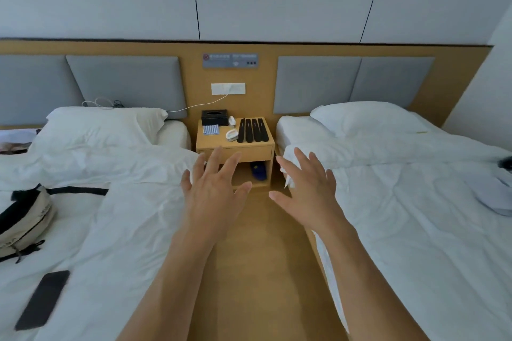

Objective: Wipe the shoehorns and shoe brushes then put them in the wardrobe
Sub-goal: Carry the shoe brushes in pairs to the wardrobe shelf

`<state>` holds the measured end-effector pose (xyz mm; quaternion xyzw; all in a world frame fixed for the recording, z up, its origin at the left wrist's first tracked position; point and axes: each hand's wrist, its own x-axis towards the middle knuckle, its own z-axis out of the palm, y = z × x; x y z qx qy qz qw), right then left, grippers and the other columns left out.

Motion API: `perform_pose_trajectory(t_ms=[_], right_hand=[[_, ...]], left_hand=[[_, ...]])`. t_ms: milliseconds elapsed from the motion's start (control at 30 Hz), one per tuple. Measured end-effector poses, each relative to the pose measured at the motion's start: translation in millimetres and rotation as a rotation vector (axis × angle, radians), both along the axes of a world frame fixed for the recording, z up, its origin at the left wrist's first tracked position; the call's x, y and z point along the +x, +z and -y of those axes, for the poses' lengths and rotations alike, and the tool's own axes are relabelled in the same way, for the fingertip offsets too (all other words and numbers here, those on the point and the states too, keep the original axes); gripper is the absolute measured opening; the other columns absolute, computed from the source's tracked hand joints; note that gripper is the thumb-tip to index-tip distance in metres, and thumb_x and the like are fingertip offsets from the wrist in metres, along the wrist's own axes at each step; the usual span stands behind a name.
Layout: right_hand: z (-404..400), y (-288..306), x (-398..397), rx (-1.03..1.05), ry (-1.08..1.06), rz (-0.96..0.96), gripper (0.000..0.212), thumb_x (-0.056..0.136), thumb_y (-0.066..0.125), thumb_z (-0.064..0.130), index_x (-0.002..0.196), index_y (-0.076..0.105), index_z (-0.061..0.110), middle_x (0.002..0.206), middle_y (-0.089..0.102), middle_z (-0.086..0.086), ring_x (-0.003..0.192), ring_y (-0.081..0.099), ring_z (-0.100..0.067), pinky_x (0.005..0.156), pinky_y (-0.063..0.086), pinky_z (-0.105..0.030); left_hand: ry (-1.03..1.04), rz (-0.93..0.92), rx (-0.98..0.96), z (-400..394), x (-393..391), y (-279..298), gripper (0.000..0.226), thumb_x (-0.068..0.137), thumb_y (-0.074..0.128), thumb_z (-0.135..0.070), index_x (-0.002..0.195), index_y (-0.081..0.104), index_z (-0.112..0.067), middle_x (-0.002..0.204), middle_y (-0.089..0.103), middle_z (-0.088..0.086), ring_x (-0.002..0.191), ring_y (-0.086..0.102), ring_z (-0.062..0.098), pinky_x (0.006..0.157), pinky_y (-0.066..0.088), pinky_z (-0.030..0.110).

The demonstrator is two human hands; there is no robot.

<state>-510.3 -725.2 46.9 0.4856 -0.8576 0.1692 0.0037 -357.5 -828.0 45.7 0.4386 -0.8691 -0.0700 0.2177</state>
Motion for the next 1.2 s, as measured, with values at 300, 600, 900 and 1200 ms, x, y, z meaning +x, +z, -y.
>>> perform_pose_trajectory(t_ms=[300,600,900,1200], right_hand=[[122.9,-19.9,-81.4,-0.028,-0.016,0.108,0.076,0.089,0.057,0.062,0.153,0.022,0.044,0.167,0.01,0.006,0.154,0.006,-0.022,0.121,0.012,-0.055],[265.0,-2.0,-200.5,-0.133,0.073,0.232,0.073,0.09,0.064,0.051,0.152,0.029,0.039,0.164,0.024,0.005,0.151,0.022,-0.019,0.118,0.028,-0.046],[350.9,-16.5,-277.1,-0.14,0.094,0.299,0.071,0.09,0.067,0.046,0.152,0.032,0.038,0.162,0.029,0.007,0.148,0.028,-0.017,0.116,0.033,-0.04],[467.2,-39.5,-349.2,-0.131,0.064,0.3,0.07,0.089,0.07,0.044,0.149,0.036,0.034,0.152,0.041,0.007,0.139,0.042,-0.016,0.106,0.045,-0.034]], left_hand=[[-0.004,-0.019,-0.001,128.2,-83.7,-20.5,0.065,0.089,0.051,-0.061,0.146,0.023,-0.047,0.162,0.015,-0.007,0.15,0.009,0.026,0.116,0.012,0.058],[0.096,-0.022,-0.045,265.3,-189.1,-3.9,0.069,0.088,0.055,-0.059,0.146,0.022,-0.046,0.161,0.016,-0.005,0.149,0.011,0.026,0.116,0.013,0.055],[0.115,-0.02,-0.015,363.9,-269.8,-25.2,0.07,0.086,0.057,-0.061,0.146,0.024,-0.045,0.161,0.019,-0.006,0.148,0.015,0.025,0.115,0.017,0.055],[0.093,0.067,0.06,509.1,-340.9,-81.3,0.076,0.081,0.062,-0.063,0.145,0.027,-0.044,0.158,0.026,-0.004,0.145,0.023,0.027,0.112,0.026,0.055]])
